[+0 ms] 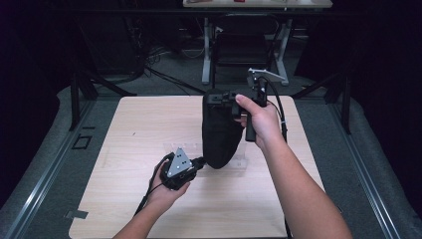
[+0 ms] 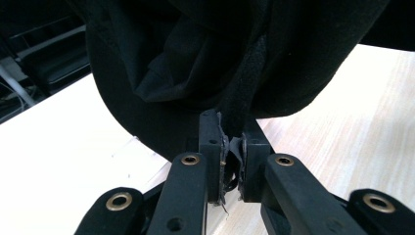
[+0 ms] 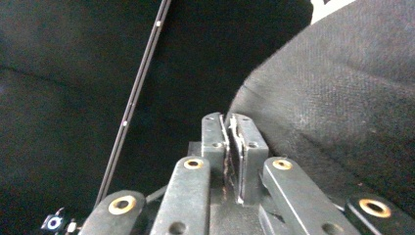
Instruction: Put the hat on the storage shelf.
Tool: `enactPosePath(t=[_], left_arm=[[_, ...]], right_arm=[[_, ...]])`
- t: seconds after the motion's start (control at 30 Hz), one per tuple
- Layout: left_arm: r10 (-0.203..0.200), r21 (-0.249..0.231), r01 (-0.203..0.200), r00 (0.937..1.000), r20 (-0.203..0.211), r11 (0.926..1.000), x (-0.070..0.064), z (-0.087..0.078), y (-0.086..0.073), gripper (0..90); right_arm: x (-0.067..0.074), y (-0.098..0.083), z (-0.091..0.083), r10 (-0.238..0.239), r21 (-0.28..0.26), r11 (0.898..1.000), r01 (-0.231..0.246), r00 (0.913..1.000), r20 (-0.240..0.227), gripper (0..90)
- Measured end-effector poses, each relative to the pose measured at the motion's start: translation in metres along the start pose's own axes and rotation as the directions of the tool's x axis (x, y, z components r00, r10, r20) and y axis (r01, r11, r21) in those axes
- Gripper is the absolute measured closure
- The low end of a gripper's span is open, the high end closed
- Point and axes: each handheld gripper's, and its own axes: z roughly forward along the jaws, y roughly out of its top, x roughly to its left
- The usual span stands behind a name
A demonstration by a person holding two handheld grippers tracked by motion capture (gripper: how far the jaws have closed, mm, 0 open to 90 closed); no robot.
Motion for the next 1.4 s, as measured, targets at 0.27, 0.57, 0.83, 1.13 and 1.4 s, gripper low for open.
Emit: enactPosePath(t=[0.27,0.57,0.83,1.13,1.4], left_arm=[[-0.022,-0.004,0.022,0.9997,-0.008,0.9997,0.005,-0.004,-0.006,84.6],[-0.051,-0.011,0.051,0.9987,-0.001,0.9986,0.01,-0.007,-0.013,84.7],[-0.073,-0.013,0.072,0.9974,-0.005,0.9973,0.013,-0.009,-0.022,84.8],[-0.104,0.002,0.104,0.9945,0.005,0.9945,0.018,-0.008,-0.029,84.8],[-0.143,0.007,0.143,0.9897,0.005,0.9897,0.021,-0.005,-0.038,84.7]], right_arm=[[0.003,-0.001,-0.007,-0.016,0.001,1.0,0.016,0.9998,-0.012,82.8],[0.0,-0.002,-0.019,-0.013,-0.008,1.0,0.013,0.9998,-0.011,81.2],[-0.001,-0.003,-0.028,-0.018,-0.006,1.0,0.017,0.9996,-0.024,80.6],[-0.004,-0.002,-0.039,-0.02,0.019,1.0,0.021,0.9997,-0.012,80.2],[-0.008,-0.005,-0.04,-0.009,-0.034,0.999,0.009,1.0,0.001,80.2]])
